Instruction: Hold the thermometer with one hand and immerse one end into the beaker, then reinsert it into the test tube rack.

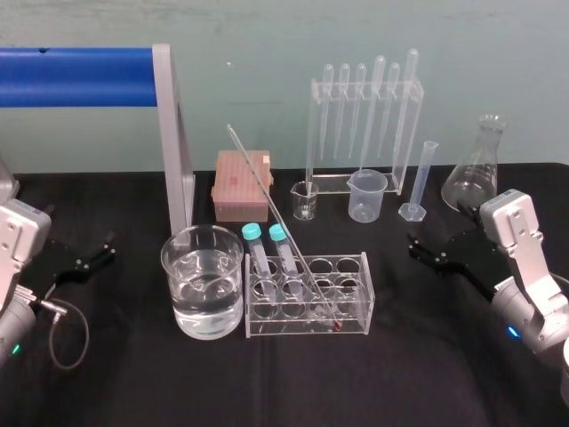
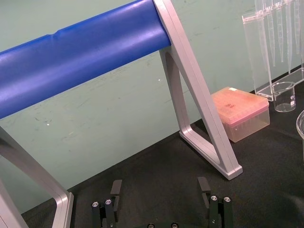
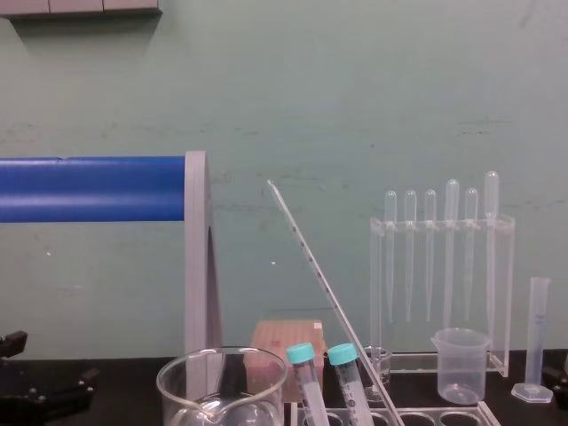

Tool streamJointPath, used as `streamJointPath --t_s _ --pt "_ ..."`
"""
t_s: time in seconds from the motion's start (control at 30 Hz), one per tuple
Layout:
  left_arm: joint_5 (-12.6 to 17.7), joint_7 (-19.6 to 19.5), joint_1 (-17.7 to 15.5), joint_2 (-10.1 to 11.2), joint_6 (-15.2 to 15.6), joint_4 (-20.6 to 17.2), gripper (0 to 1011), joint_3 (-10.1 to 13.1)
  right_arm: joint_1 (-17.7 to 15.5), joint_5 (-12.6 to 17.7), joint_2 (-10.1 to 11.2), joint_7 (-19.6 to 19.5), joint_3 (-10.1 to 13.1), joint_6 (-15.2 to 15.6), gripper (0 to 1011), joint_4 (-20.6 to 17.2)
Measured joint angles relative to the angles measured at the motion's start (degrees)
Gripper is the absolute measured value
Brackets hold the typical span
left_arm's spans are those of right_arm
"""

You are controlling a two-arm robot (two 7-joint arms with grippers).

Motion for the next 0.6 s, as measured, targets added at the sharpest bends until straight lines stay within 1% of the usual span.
streamJointPath --t_s 0.6 --pt "0.0 0.0 0.0 0.0 0.0 0.0 1008 0.0 0.0 0.0 0.0 0.0 0.0 0.01 1002 0.0"
